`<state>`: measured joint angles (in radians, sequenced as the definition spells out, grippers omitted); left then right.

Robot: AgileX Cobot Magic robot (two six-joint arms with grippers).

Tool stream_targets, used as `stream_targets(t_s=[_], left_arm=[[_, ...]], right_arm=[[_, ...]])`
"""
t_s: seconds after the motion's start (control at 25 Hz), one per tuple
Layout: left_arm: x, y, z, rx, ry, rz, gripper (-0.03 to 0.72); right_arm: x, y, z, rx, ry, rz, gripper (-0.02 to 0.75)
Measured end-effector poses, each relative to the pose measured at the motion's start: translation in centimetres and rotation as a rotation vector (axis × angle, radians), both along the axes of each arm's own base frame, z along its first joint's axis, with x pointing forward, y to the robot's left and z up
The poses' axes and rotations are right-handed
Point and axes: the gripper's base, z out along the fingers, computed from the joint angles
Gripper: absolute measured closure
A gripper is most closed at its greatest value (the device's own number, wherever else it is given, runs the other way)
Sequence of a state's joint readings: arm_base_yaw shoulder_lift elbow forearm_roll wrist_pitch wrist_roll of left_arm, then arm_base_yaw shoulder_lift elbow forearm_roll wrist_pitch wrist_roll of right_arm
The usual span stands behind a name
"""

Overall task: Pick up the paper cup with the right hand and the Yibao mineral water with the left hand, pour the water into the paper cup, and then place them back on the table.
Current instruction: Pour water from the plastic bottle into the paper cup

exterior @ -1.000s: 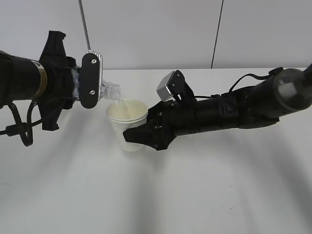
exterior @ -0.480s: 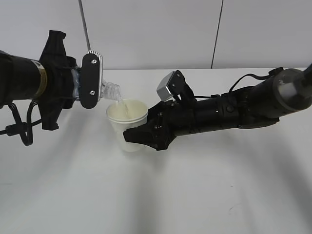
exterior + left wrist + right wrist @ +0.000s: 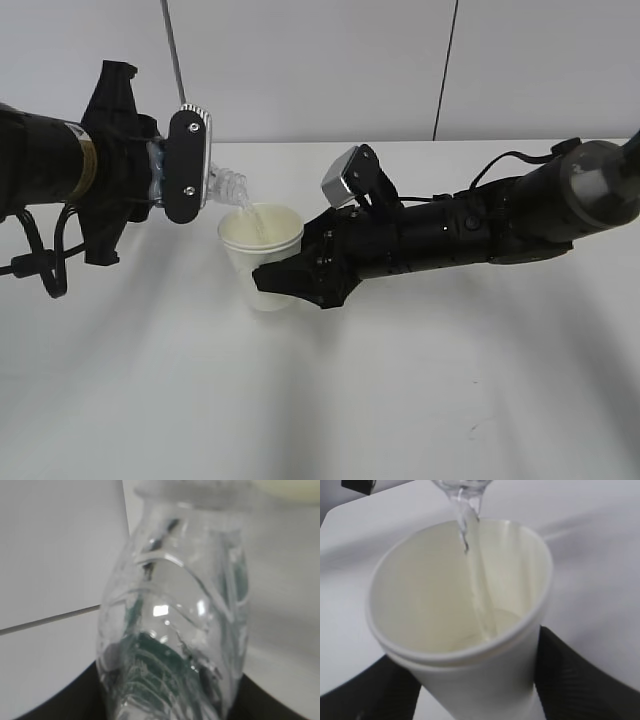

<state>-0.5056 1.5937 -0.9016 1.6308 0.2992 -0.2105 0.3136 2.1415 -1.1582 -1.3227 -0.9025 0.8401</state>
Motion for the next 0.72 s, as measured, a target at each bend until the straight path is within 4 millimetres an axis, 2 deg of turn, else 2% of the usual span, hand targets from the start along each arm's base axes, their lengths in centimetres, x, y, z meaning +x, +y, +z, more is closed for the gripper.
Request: stream_targets(t_s=[0.72], left_arm=[[0.09, 0.17, 0.11, 0.029, -0.018, 0.003, 0.365]], right_arm=[[-0.02, 0.00, -0.02, -0.002, 0.001, 0.003, 0.230]])
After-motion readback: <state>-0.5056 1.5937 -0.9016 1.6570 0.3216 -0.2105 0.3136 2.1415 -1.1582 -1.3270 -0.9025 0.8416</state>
